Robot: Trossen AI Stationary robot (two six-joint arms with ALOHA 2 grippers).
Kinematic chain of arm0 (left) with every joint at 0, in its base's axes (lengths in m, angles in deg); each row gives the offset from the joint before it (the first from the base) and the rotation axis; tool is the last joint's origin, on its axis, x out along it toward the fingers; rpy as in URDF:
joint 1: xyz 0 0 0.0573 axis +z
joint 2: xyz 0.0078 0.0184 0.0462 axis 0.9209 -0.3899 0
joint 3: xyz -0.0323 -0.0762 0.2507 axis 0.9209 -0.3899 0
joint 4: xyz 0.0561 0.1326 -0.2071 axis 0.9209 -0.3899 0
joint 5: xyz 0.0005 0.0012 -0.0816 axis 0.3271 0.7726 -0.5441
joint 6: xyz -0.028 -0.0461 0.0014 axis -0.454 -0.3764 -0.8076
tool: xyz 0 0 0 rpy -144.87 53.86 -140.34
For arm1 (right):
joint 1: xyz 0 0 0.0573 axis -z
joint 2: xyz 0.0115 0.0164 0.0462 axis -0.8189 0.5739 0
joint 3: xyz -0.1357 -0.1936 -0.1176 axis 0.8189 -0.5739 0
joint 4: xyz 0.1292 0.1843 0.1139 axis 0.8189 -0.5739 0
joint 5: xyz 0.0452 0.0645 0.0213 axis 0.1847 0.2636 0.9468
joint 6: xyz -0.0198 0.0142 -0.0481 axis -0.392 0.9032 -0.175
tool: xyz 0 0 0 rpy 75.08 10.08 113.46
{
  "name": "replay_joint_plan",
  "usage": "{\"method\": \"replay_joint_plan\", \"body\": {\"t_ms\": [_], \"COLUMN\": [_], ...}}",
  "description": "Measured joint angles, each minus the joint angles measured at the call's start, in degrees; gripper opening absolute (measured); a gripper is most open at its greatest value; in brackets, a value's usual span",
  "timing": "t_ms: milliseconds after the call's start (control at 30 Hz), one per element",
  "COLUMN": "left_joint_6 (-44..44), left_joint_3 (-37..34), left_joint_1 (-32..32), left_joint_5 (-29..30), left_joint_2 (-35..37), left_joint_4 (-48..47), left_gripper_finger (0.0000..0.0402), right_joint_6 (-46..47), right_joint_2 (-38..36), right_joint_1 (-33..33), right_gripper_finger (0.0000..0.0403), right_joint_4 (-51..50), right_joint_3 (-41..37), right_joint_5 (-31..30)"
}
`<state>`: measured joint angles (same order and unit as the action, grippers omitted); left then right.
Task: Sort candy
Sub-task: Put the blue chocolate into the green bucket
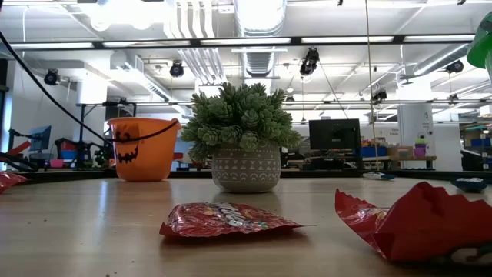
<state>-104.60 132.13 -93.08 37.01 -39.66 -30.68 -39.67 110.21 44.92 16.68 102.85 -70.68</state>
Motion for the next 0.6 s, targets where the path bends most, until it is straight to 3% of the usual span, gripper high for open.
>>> {"method": "replay_joint_plan", "body": {"t_ms": [233,600], "left_joint_6": [0.7,1.3], "left_joint_3": [0.0,0.0], "left_joint_1": [0.4,1.0], "left_joint_5": [-0.1,0.0], "left_joint_2": [0.0,-0.1], "left_joint_4": [-0.4,-0.3], "left_gripper_finger": [0.0,0.0], "right_joint_6": [-0.2,-0.4], "right_joint_2": [0.4,-0.8], "right_joint_1": [0.6,0.7], "right_gripper_finger": [0.0178,0.0052], "right_joint_4": [0.5,-0.3], "right_joint_3": [0.0,0.0], "right_joint_5": [0.1,0.1]}}
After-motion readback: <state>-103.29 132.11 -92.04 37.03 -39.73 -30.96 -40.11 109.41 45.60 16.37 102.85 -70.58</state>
